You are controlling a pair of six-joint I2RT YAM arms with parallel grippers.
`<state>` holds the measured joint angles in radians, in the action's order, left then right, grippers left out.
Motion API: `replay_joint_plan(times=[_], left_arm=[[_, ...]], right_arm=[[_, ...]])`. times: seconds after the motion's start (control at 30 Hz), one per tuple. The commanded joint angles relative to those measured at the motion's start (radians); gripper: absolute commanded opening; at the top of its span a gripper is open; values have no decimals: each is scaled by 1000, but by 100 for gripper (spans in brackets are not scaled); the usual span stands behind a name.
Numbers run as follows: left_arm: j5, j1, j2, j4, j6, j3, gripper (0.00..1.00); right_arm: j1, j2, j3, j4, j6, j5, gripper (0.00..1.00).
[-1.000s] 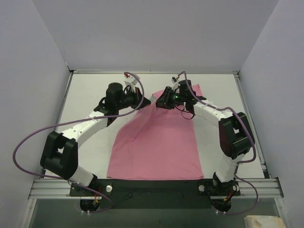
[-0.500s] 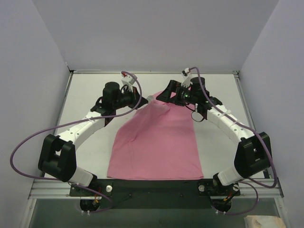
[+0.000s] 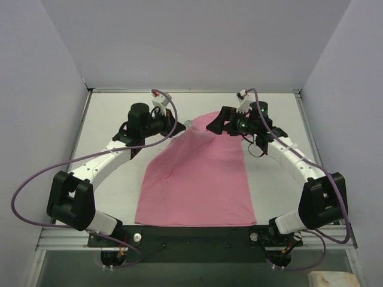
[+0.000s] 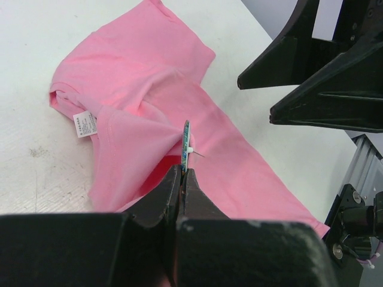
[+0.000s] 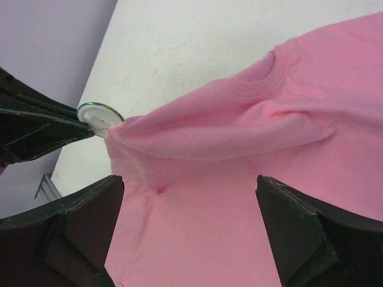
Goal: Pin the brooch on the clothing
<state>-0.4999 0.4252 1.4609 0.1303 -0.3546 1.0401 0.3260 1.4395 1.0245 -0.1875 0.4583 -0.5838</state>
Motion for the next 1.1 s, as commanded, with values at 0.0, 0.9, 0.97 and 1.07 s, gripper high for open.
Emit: replay_joint_plan(times=[0.0, 0.9, 0.97, 1.07], left_arm=[[-37, -11, -42, 23, 22, 11, 0], [-328, -19, -42, 48, 49, -5, 0], [-335, -19, -40, 52, 45, -5, 0], [-338, -19, -39, 52, 42, -3, 0]], right_arm=[[1, -21, -7, -154, -47, -168, 100], [74, 56, 25, -434, -32, -447, 86], [79, 73, 23, -475, 3, -461, 81], [85, 91, 23, -504, 31, -485, 73]])
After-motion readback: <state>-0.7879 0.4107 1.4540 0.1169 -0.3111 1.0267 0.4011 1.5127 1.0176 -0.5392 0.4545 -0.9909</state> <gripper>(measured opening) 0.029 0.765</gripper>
